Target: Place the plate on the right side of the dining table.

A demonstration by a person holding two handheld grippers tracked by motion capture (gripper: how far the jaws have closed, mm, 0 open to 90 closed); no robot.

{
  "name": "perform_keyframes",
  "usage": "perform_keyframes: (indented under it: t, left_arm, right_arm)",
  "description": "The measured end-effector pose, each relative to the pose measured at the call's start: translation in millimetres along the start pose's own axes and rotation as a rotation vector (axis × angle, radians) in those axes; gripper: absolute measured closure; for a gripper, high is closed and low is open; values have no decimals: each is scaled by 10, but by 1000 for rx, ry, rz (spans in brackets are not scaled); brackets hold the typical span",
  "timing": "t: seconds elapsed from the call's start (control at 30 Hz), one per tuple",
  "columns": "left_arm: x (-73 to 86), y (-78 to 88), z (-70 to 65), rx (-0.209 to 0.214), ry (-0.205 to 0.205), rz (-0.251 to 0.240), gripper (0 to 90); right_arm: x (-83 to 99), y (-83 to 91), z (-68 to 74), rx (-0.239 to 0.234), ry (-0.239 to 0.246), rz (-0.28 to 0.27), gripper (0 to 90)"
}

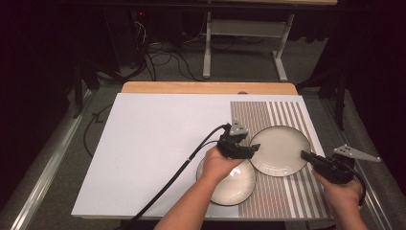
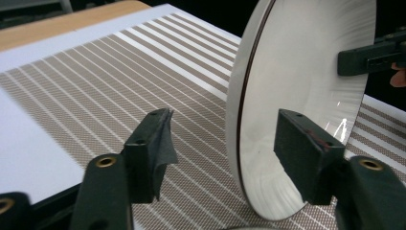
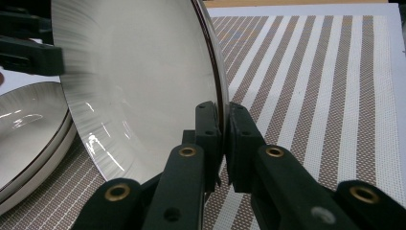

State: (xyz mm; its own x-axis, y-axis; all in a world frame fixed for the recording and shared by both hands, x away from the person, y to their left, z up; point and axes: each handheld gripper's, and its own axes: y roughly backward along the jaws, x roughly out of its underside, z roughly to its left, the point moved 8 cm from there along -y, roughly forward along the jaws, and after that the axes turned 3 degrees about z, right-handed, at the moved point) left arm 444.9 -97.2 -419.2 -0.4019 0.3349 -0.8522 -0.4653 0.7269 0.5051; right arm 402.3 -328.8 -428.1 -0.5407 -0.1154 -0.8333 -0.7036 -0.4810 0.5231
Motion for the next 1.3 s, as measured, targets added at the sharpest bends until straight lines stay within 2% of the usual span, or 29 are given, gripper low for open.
perform_keyframes:
  t: [0.13,0.5,0.57,0.6,0.63,0.7,0.73,0.9,1.0,1.03,1.3]
  left_arm:
    - [21,193,76,-38,2,-33,317]
    - [180,705,284,-97,25,-105,168]
    - [238,840,337,-117,34,-122,151]
    - [290,972,386,-136,42,-136,112]
    - [290,972,386,-136,42,-136,99]
    - [341,1105,423,-146,42,-150,98]
    - [387,1230,458,-158,35,-164,98]
    - [561,1599,599,-218,22,-180,62]
    - [705,1870,717,-256,41,-203,23]
    - [737,1924,737,-263,43,-207,2]
    - [1032,2335,857,-310,61,-238,2]
  right_arm:
    - [-3,-1,4,4,1,2,871]
    - [-14,-13,3,13,-2,9,870]
    - [-16,-16,2,15,-5,11,870]
    - [-20,-24,-4,19,-10,16,868]
    - [-20,-24,-4,19,-10,16,868]
    - [-19,-33,-8,20,-24,26,867]
    - [-21,-40,-16,21,-26,27,865]
    - [-17,-93,-65,34,-52,52,852]
    - [-12,-125,-97,38,-68,69,846]
    - [-12,-144,-108,44,-79,78,842]
    - [-9,-273,-192,60,-129,123,819]
